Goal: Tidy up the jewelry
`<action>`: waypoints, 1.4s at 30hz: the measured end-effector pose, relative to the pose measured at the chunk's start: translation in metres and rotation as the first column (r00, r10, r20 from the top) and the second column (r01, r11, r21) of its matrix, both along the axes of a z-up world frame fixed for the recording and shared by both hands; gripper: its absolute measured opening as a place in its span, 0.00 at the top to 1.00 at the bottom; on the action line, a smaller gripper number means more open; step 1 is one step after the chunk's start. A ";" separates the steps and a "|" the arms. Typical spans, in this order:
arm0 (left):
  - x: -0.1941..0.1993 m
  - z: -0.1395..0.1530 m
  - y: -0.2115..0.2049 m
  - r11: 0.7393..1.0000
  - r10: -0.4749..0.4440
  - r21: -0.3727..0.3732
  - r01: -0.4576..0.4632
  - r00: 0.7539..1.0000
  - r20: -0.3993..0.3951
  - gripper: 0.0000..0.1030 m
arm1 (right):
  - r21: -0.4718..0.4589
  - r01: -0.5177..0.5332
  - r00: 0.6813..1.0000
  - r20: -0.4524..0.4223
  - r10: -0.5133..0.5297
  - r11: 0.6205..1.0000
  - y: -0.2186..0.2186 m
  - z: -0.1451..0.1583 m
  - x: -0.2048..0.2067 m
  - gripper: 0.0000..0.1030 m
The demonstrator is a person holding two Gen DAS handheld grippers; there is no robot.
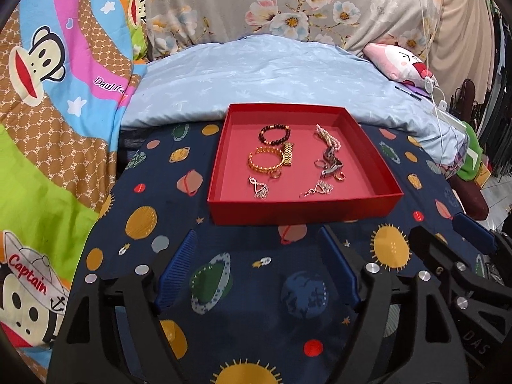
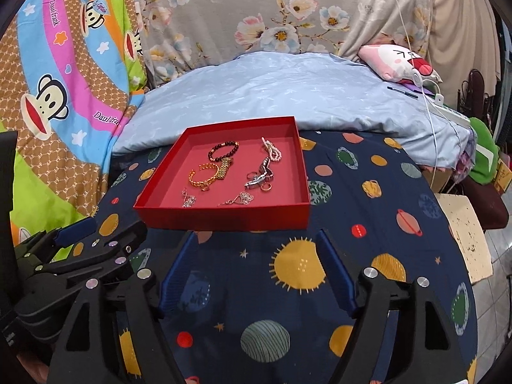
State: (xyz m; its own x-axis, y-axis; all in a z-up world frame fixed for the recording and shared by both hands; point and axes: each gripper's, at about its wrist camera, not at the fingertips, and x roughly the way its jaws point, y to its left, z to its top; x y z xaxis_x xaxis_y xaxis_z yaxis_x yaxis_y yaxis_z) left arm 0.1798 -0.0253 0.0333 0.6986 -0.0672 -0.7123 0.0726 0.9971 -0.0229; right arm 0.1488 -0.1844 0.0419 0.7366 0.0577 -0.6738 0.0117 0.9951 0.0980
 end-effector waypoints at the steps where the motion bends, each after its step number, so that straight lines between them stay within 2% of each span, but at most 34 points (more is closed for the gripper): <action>1: -0.003 -0.001 0.000 1.000 0.008 0.008 -0.008 1.000 0.000 0.25 | 0.002 0.002 1.000 -0.001 -0.002 1.000 0.000 0.000 -0.003 0.26; 7: -0.016 -0.003 0.003 0.999 0.031 0.009 -0.031 0.999 -0.022 0.25 | 0.018 0.015 1.000 -0.013 -0.015 1.000 0.002 -0.005 -0.016 0.24; 23: -0.036 0.003 0.008 0.996 0.069 0.057 -0.069 0.998 0.005 0.25 | 0.001 0.030 1.000 0.004 -0.030 1.000 0.011 -0.001 -0.036 0.23; 42: -0.046 0.011 0.011 0.994 0.087 0.067 -0.088 0.996 0.019 0.25 | -0.005 0.031 0.999 0.017 -0.031 0.999 0.013 0.006 -0.043 0.23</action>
